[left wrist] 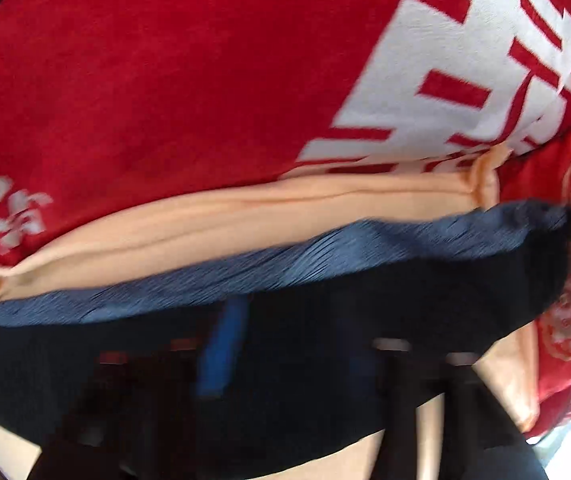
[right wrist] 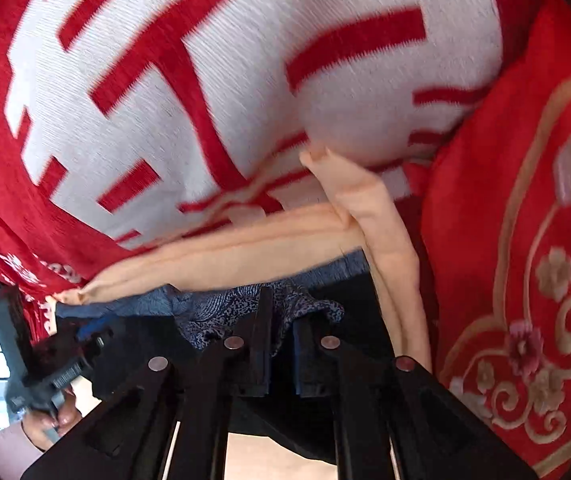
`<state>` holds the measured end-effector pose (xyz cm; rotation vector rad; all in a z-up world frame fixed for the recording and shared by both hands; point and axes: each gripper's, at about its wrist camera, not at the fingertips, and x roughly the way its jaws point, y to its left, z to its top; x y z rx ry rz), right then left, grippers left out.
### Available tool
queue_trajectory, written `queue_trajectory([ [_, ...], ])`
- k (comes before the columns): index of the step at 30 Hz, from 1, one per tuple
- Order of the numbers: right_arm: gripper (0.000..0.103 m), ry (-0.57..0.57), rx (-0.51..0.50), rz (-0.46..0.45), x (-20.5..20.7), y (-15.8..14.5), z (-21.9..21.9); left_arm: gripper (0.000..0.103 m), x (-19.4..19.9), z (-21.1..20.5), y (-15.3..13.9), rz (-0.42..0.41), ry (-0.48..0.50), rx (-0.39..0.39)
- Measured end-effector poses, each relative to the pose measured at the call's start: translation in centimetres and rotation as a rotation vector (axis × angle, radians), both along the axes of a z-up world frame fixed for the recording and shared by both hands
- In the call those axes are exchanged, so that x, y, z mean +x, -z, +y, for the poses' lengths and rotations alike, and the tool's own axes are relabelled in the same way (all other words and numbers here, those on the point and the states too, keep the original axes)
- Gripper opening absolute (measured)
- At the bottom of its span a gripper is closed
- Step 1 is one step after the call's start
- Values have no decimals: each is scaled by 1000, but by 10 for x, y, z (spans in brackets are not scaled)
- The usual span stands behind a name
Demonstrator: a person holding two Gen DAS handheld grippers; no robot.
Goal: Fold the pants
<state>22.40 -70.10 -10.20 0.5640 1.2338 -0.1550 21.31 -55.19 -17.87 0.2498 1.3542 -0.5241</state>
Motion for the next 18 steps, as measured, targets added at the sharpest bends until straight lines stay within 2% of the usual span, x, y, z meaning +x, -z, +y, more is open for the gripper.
queue_trajectory([
  [2,14,-51,-51,0,1,-7,13,68,-7,9,4,-13,6,27],
  [5,17,-65,-80,20,-2,-5,18,68,-18,22,20,18,-8,75],
  [6,21,-48,-71,25,-5,-3,15,68,-22,25,26,26,-7,95],
  [8,34,-3,-54,46,-12,2,8,68,-31,30,43,30,7,150],
  [9,52,10,-48,44,-15,1,5,69,-35,33,51,35,13,165],
  [10,91,22,-60,46,-18,-1,3,70,-40,37,53,10,12,154],
  [11,99,32,-73,34,-21,-7,2,70,-43,39,52,-11,16,145],
  [14,99,12,-94,-11,-27,-26,11,70,-44,41,53,-14,18,147],
  [17,97,-9,-54,-18,-28,-22,24,70,-42,41,54,-4,10,149],
  [18,86,-13,-38,-3,-27,-15,27,70,-43,41,54,-8,12,152],
])
